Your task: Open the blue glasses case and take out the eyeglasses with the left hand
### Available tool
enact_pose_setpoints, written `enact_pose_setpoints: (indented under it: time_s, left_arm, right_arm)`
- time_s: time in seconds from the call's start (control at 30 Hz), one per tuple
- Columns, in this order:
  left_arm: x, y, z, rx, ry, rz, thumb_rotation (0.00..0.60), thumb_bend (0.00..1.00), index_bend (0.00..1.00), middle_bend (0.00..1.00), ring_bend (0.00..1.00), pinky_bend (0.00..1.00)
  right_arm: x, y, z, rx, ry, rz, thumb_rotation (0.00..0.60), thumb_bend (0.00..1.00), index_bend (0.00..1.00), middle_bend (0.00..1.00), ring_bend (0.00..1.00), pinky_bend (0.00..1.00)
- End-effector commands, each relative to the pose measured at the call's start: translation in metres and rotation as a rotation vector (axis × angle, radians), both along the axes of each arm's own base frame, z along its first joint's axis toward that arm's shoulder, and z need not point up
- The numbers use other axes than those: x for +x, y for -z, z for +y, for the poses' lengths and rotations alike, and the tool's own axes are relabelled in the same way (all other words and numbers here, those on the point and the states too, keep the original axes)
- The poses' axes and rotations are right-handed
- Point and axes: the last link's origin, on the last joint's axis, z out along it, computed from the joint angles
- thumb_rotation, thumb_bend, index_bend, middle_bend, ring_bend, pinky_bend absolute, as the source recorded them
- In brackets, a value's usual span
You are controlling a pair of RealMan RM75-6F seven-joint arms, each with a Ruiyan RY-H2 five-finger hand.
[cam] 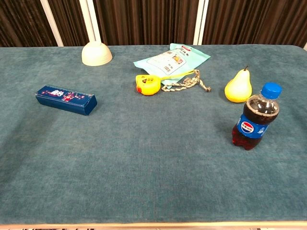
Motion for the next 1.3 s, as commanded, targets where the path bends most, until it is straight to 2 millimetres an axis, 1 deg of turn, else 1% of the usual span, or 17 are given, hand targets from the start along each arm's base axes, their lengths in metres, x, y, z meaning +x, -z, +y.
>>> enact_pose_setpoints:
  time_s: [0.03, 0.53, 0.7, 0.77, 0.87, 1.0, 1.07, 1.17, 1.3]
  left_arm:
    - [0.000, 0.000, 0.000, -0.001, -0.001, 0.001, 0.600, 0.12, 0.00, 0.00, 0.00, 0.00]
    - [0.001, 0.001, 0.000, -0.007, -0.004, 0.005, 0.600, 0.12, 0.00, 0.00, 0.00, 0.00]
    - [0.008, 0.001, 0.007, -0.011, 0.017, 0.019, 0.600, 0.12, 0.00, 0.00, 0.00, 0.00]
    - [0.014, 0.002, 0.015, -0.027, 0.029, 0.037, 0.600, 0.12, 0.00, 0.00, 0.00, 0.00]
    - [0.025, 0.005, 0.033, -0.049, 0.061, 0.083, 0.600, 0.12, 0.00, 0.00, 0.00, 0.00]
    - [0.039, 0.012, 0.060, -0.097, 0.072, 0.113, 0.600, 0.12, 0.00, 0.00, 0.00, 0.00]
    - [0.044, 0.017, 0.076, -0.123, 0.071, 0.140, 0.600, 0.12, 0.00, 0.01, 0.00, 0.00]
    - [0.048, 0.025, 0.100, -0.165, 0.051, 0.167, 0.600, 0.13, 0.00, 0.03, 0.00, 0.00]
    - [0.050, 0.036, 0.126, -0.225, 0.019, 0.205, 0.600, 0.13, 0.00, 0.07, 0.00, 0.00]
  right_arm:
    - [0.000, 0.000, 0.000, 0.002, 0.000, -0.002, 0.600, 0.15, 0.00, 0.00, 0.00, 0.21]
    - [0.001, 0.002, 0.000, 0.008, -0.001, -0.006, 0.600, 0.16, 0.00, 0.00, 0.00, 0.21]
    - [0.001, 0.002, -0.001, 0.006, 0.005, -0.011, 0.600, 0.16, 0.00, 0.00, 0.00, 0.21]
    - [0.000, 0.003, -0.002, 0.009, 0.008, -0.013, 0.600, 0.16, 0.00, 0.00, 0.00, 0.21]
    - [0.000, 0.005, -0.003, 0.014, 0.011, -0.015, 0.600, 0.16, 0.00, 0.00, 0.00, 0.21]
    - [0.001, 0.007, -0.005, 0.019, 0.015, -0.019, 0.600, 0.15, 0.00, 0.00, 0.00, 0.21]
    - [0.001, 0.007, -0.005, 0.020, 0.017, -0.021, 0.600, 0.16, 0.00, 0.00, 0.00, 0.21]
    - [0.000, 0.007, -0.006, 0.018, 0.022, -0.022, 0.600, 0.16, 0.00, 0.00, 0.00, 0.21]
    - [0.000, 0.006, -0.005, 0.014, 0.030, -0.027, 0.600, 0.16, 0.00, 0.00, 0.00, 0.21]
